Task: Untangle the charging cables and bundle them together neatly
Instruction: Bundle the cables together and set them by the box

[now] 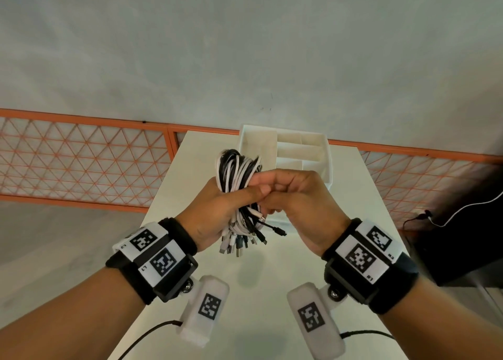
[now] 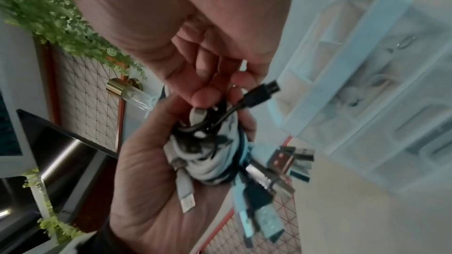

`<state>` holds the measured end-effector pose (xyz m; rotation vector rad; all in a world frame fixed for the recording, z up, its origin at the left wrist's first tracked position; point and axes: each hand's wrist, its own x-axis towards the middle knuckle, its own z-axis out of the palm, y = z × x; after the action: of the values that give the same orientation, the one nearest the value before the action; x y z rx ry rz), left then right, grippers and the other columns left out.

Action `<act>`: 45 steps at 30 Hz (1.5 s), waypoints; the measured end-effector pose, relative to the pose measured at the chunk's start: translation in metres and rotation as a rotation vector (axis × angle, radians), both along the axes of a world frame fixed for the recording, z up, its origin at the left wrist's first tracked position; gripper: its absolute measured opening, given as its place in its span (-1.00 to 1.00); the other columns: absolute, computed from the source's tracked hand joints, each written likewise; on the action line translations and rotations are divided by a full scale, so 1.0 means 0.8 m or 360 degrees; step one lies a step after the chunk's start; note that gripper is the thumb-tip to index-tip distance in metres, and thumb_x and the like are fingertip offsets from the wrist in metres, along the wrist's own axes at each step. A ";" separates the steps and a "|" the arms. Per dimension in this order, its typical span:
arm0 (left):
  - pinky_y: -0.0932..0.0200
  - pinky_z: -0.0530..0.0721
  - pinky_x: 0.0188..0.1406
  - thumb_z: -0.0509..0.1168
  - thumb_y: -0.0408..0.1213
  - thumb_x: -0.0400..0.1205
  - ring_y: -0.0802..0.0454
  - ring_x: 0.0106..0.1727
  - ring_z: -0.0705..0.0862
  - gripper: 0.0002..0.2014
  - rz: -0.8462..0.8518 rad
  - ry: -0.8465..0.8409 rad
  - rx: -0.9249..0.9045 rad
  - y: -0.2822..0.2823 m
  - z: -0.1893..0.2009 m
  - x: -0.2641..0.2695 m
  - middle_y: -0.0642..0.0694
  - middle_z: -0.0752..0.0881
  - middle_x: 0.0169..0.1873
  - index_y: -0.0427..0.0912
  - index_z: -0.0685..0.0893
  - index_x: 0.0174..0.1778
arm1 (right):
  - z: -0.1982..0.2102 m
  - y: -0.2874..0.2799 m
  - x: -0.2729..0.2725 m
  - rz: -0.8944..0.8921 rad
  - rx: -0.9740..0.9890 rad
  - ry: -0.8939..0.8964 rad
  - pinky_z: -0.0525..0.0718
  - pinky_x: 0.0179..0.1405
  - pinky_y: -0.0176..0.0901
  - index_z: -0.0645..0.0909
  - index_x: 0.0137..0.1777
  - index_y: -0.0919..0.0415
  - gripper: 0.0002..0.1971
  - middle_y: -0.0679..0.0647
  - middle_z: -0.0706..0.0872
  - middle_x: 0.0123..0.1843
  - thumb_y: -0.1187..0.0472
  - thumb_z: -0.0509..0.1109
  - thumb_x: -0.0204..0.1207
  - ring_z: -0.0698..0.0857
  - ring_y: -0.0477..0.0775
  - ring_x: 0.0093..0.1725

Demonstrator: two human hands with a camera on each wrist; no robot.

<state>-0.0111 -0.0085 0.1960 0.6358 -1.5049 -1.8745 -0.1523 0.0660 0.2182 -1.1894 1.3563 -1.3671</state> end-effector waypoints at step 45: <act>0.29 0.71 -0.21 0.42 -0.39 0.49 0.24 -0.18 0.73 -0.64 0.0917 -0.0587 -0.0578 0.007 -0.021 -0.033 0.11 0.75 -0.18 0.10 0.58 0.10 | -0.042 -0.028 0.001 -0.0139 0.0231 0.0849 0.78 -0.37 -0.12 0.33 0.39 -0.05 -0.17 -0.04 0.80 -0.08 0.12 0.73 0.18 0.82 0.03 -0.24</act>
<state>-0.0373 -0.0028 0.1795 1.1347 -1.6082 -1.0577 -0.1514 0.0434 0.1848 -1.4703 1.8612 -1.0199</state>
